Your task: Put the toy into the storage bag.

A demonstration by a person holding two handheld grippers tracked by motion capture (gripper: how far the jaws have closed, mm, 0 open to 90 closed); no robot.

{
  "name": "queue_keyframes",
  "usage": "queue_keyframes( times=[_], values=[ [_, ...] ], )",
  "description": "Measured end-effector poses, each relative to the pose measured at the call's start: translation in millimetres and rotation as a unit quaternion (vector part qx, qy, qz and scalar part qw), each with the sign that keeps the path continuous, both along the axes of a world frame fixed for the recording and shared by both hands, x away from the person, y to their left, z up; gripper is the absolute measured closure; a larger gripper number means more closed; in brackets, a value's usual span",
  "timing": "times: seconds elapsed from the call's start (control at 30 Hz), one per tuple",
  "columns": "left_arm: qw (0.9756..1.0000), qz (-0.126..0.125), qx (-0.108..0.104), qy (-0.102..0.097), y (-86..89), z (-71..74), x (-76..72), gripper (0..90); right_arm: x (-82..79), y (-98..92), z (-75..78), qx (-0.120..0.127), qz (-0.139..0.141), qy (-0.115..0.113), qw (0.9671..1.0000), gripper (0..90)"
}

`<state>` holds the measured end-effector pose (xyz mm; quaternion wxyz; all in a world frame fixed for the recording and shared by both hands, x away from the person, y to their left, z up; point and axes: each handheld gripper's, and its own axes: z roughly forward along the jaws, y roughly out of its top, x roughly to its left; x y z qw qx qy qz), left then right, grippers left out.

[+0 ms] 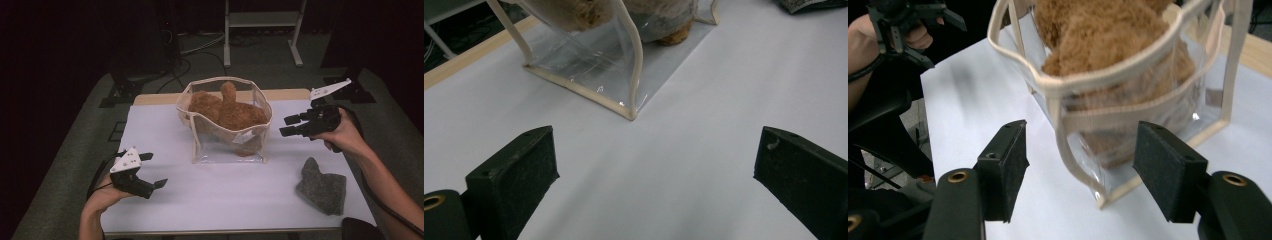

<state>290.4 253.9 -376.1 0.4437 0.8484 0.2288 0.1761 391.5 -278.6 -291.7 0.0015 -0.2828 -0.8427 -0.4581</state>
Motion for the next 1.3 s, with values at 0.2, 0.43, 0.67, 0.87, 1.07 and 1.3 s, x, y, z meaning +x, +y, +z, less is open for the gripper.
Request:
queue_keyframes(
  times=[0.2, 0.43, 0.67, 0.87, 1.07, 1.3],
  values=[
    [1.0, 0.003, -0.002, -0.001, 0.0, 0.2, -0.4, 3.0, -7.0, -13.3, -14.7, 0.002, -0.012, 0.013, 0.9998, 35.0],
    [1.0, 0.004, -0.004, -0.004, -0.7, 0.0, -0.9, 3.0, -15.7, -25.4, -31.3, 0.005, -0.023, 0.021, 0.9995, 34.2],
    [1.0, 0.005, -0.005, -0.004, -2.7, -1.5, 0.1, 3.0, -25.0, -36.3, -43.3, 0.009, -0.031, 0.026, 0.9991, 33.8],
    [1.0, 0.004, -0.001, -0.003, -2.8, -1.7, 0.0, 3.0, -31.1, -46.9, -56.8, 0.015, -0.043, 0.033, 0.9984, 33.2],
    [1.0, 0.003, -0.001, -0.002, -4.2, -2.8, 0.0, 3.0, -40.0, -59.8, -70.8, 0.025, -0.055, 0.047, 0.9971, 32.6],
    [1.0, 0.0, -0.001, 0.0, -6.5, -3.6, 0.2, 3.0, -49.0, -70.8, -77.2, 0.036, -0.065, 0.049, 0.996, 32.1]
  ],
)
